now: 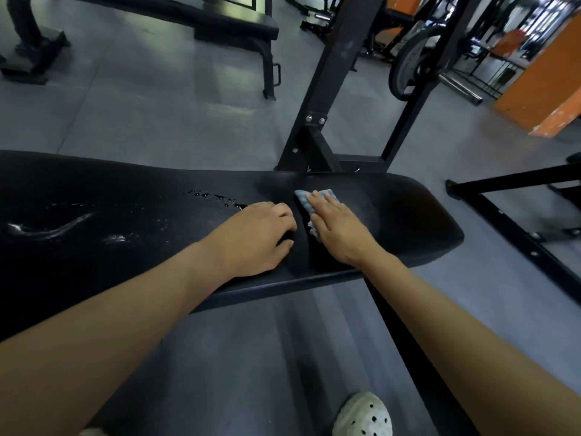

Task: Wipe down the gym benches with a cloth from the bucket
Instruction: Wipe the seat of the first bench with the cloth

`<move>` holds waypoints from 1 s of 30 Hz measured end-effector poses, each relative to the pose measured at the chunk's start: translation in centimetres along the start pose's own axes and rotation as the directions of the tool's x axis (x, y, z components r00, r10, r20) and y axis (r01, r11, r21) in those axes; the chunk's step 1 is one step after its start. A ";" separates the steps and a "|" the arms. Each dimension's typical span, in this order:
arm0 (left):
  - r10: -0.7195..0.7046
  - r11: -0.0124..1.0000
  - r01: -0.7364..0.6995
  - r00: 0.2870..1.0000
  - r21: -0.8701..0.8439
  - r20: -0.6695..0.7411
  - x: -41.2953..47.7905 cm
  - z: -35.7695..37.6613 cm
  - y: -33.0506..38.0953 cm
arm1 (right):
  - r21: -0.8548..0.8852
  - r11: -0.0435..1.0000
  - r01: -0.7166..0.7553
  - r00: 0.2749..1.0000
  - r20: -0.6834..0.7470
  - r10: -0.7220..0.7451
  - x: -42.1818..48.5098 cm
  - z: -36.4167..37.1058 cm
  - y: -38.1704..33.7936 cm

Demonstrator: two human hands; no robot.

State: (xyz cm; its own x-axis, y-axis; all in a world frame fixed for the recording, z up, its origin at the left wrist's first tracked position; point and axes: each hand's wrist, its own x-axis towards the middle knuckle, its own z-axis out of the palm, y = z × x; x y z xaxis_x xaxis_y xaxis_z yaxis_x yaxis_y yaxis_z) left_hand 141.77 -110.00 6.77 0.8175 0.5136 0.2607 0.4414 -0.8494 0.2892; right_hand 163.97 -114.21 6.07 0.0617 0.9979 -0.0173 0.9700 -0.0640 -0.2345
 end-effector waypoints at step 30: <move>-0.050 0.998 0.046 0.994 0.042 0.093 -5.1 -3.5 0.0 | 0.027 0.999 0.031 0.995 -0.099 -0.028 -5.6 2.6 -6.2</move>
State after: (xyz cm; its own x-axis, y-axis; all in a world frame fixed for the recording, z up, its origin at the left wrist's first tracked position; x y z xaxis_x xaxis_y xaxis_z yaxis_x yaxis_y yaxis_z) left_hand 136.33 -112.21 8.66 0.8253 0.5418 0.1592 0.4938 -0.8291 0.2622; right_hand 157.02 -119.43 5.11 0.0572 0.9947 0.0855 0.9648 -0.0330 -0.2609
